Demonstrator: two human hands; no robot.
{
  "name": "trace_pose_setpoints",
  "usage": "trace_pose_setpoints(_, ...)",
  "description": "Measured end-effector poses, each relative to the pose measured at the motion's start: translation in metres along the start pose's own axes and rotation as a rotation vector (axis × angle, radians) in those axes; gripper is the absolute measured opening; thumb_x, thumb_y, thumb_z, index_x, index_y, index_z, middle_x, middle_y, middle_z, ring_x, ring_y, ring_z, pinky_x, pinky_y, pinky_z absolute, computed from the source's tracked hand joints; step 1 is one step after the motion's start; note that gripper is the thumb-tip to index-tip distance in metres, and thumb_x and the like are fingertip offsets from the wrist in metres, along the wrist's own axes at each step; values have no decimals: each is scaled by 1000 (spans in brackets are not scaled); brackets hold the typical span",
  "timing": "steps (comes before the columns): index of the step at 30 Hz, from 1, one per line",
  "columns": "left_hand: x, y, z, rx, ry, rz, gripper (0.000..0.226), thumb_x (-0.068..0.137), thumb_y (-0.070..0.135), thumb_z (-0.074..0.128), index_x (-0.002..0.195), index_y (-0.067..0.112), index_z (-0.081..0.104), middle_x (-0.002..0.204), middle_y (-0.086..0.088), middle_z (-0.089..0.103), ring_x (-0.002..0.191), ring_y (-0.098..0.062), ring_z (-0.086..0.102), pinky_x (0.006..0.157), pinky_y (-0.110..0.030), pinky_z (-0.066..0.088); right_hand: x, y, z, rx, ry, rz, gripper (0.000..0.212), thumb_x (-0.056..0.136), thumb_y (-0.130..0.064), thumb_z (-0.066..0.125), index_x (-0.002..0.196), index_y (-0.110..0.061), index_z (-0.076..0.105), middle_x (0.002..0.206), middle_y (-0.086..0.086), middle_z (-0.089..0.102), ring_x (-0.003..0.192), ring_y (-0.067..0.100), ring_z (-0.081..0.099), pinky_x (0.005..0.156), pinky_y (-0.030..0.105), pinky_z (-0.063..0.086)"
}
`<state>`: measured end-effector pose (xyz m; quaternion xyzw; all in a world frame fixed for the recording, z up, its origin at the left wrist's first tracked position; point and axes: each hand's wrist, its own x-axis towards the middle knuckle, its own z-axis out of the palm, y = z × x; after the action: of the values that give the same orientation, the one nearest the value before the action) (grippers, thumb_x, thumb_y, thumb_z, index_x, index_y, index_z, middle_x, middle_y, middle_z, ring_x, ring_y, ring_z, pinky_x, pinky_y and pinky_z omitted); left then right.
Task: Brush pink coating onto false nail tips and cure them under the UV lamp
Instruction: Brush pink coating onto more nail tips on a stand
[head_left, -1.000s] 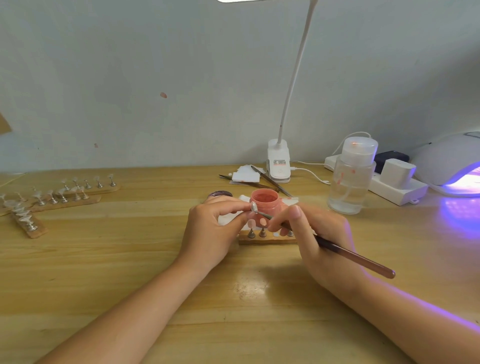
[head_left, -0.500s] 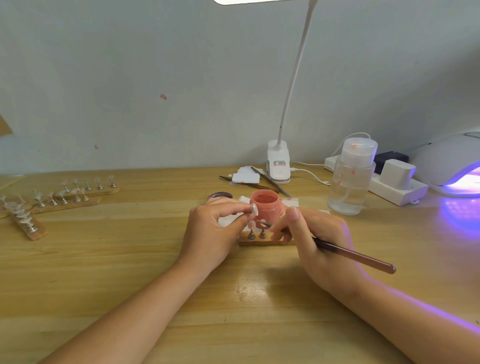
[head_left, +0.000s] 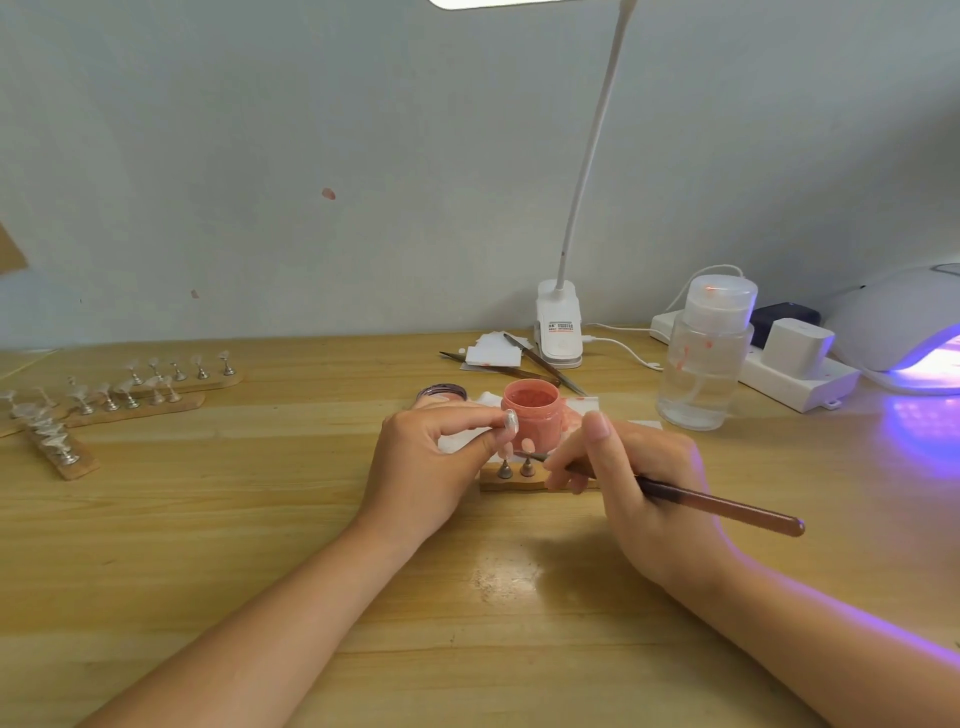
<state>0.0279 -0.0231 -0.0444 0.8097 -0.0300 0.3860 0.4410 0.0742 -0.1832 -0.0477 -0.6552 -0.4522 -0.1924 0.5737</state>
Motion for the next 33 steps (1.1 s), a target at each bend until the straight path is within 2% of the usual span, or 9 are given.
trace_pose_setpoints(4, 0, 0, 0, -7, 10, -8, 27, 70, 4, 74, 78, 29, 69, 67, 27, 62, 81, 15, 55, 74, -1, 37, 1, -1, 0, -3, 31, -14, 57, 96, -43, 30, 72, -6, 67, 69, -4, 65, 64, 7, 61, 60, 24, 50)
trace_pose_setpoints(9, 0, 0, 0, -30, -8, -10, 24, 71, 5, 73, 78, 28, 70, 68, 27, 63, 79, 13, 56, 73, -1, 37, 0, -1, 0, 31, 15, 20, 58, 95, -47, 32, 68, -9, 68, 64, -5, 65, 61, 2, 60, 59, 18, 47)
trace_pose_setpoints(13, 0, 0, 0, -18, -14, -16, 20, 71, 5, 74, 78, 24, 71, 71, 25, 64, 80, 14, 56, 73, -1, 37, 1, -2, 0, -9, 22, 11, 56, 94, -47, 32, 71, -11, 68, 68, -12, 63, 64, 1, 60, 62, 15, 46)
trace_pose_setpoints(17, 0, 1, 0, -40, -21, -8, 23, 71, 5, 73, 79, 27, 70, 62, 30, 63, 78, 15, 56, 72, -1, 37, -1, -2, 0, 25, 23, 32, 60, 93, -49, 34, 66, -8, 68, 60, -3, 64, 58, 1, 59, 58, 16, 45)
trace_pose_setpoints(21, 0, 0, 0, -20, -23, -17, 19, 71, 4, 73, 81, 20, 72, 71, 23, 65, 80, 14, 56, 73, -1, 37, 1, -3, 1, -29, 30, 10, 54, 94, -44, 33, 71, -11, 68, 68, -11, 63, 64, 0, 60, 62, 12, 43)
trace_pose_setpoints(24, 0, 1, 0, -38, -19, -22, 25, 71, 1, 73, 81, 24, 70, 63, 29, 62, 79, 15, 56, 74, -1, 37, -1, -2, 1, 31, 24, 43, 57, 93, -47, 34, 67, -9, 69, 64, -5, 65, 59, 0, 59, 59, 14, 45)
trace_pose_setpoints(28, 0, 0, 0, -12, -35, -10, 16, 72, 5, 72, 76, 20, 73, 73, 14, 69, 80, 11, 56, 74, -2, 37, 0, -3, 1, -11, 49, 27, 45, 93, -32, 37, 70, -10, 68, 68, -11, 64, 64, 0, 59, 62, 13, 45)
trace_pose_setpoints(31, 0, 1, -1, -35, -32, -17, 24, 72, 3, 72, 73, 27, 73, 65, 25, 65, 78, 13, 57, 74, -2, 37, -1, -2, 1, 2, 24, 43, 54, 94, -43, 37, 67, -8, 69, 64, -6, 65, 61, 1, 59, 61, 15, 45)
trace_pose_setpoints(33, 0, 1, 0, -31, -37, -8, 23, 72, 3, 72, 72, 27, 74, 64, 25, 65, 77, 13, 56, 74, -2, 37, -1, -4, 1, 14, 31, 26, 58, 94, -47, 33, 67, -9, 68, 63, -6, 64, 61, -1, 59, 60, 13, 45)
